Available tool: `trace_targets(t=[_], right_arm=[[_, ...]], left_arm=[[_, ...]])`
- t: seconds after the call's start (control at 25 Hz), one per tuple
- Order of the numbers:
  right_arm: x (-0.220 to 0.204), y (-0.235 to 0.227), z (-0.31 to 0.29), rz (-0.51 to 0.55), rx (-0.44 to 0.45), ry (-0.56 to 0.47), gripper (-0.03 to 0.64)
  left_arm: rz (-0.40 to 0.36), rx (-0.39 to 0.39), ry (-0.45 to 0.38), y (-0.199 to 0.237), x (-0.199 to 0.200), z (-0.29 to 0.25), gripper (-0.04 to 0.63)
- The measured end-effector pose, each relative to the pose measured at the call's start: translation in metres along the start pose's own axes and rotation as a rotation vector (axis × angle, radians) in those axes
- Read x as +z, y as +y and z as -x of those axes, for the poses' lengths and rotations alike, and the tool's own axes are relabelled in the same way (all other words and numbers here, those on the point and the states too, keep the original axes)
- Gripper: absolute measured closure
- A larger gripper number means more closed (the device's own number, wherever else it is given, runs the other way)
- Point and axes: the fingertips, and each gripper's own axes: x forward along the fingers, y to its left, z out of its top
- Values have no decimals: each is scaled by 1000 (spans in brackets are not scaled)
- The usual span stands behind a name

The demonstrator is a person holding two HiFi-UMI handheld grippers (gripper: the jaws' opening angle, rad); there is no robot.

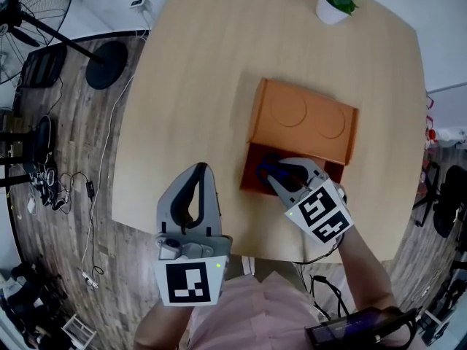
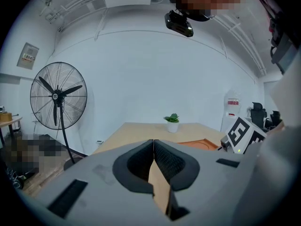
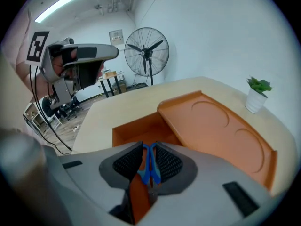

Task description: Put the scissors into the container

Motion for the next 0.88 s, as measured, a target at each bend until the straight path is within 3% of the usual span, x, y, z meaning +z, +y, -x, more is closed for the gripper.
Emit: trace_targets(t=[0.2,0.36,0.52,0.68,0.88], right_arm=[[43,-6,63,-105,-63,-219,528],[96,-26,136,-147,-237,-476,535],[116,-31,211,-153,-461,-686,572],[110,-30,262,-135,-616,-781,615],[89,-26,293,-168,-670,-804,615]], left_arm=[[-18,-41,-54,-27,26,7,583],[-53,-108,-146,-55,69,8,583],[-93,-166,-219,-94,112,21,583],[-142,-233,-306,-133,149,25,583],[-161,-289,-334,-171,161,32,583]])
